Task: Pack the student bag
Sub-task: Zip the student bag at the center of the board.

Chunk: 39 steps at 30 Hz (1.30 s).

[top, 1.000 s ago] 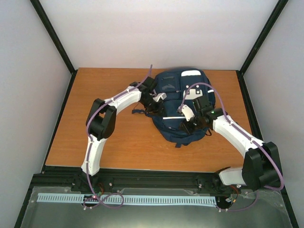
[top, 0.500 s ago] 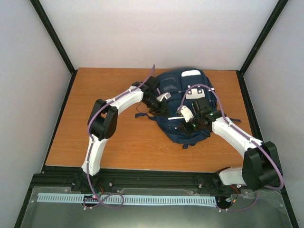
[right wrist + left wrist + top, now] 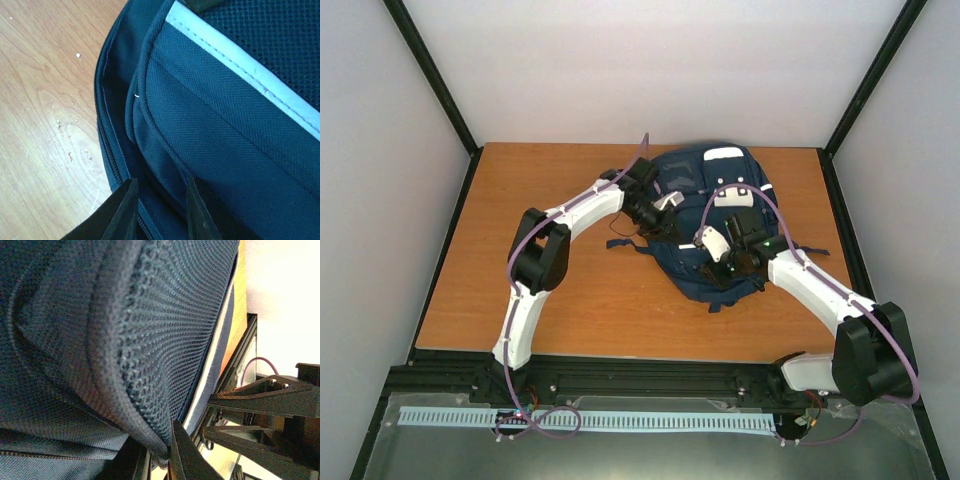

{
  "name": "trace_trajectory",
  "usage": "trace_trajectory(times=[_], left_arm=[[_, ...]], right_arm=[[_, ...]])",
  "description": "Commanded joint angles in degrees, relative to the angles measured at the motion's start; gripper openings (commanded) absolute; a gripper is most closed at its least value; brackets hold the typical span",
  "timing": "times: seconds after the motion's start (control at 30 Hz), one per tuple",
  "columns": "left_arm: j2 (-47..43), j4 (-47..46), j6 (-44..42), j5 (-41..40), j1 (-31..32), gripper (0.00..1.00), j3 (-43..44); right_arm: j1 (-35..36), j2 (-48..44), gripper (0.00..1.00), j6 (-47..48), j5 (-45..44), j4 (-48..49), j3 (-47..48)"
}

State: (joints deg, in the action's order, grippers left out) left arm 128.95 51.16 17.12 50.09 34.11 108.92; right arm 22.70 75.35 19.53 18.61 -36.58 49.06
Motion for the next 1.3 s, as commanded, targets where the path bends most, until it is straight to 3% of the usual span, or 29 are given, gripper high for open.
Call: trace_trajectory(times=[0.0, 0.43, 0.53, 0.63, 0.7, 0.87, 1.07, 1.27], left_arm=[[-0.27, -1.99, -0.96, 4.91, 0.76, 0.01, 4.06], [0.15, -2.76, -0.7, 9.07, 1.3, 0.01, 4.27], [0.03, -1.61, -1.62, 4.7, 1.52, 0.02, 4.19], [-1.51, 0.29, -2.32, -3.55, 1.84, 0.22, 2.49], [-2.89, 0.08, -1.44, -4.88, 1.83, 0.36, -0.35], [-4.72, -0.8, -0.95, -3.54, 1.97, 0.46, -4.58], [-2.03, -0.59, -0.83, -1.05, 3.43, 0.37, -3.3], [-1.64, -0.66, -0.97, -0.67, 3.64, 0.12, -2.02]], right_arm=[[0.51, 0.39, 0.27, 2.86, -3.82, 1.62, -1.44], [0.55, 4.35, 0.2, 6.86, -3.69, 3.27, -0.24], [0.51, 3.88, 0.2, 6.75, -3.9, 1.24, 0.76], [0.49, 3.15, 0.2, 5.36, -3.89, -1.54, 1.98], [0.49, 2.18, 0.2, 4.54, -2.53, -3.07, 2.55], [0.5, -0.42, 0.18, 4.81, -4.27, -3.24, 0.61], [0.5, -2.29, 0.18, 5.47, -4.44, -3.42, -0.51], [0.46, -3.43, 0.18, 6.26, -3.97, -2.61, -2.22]])
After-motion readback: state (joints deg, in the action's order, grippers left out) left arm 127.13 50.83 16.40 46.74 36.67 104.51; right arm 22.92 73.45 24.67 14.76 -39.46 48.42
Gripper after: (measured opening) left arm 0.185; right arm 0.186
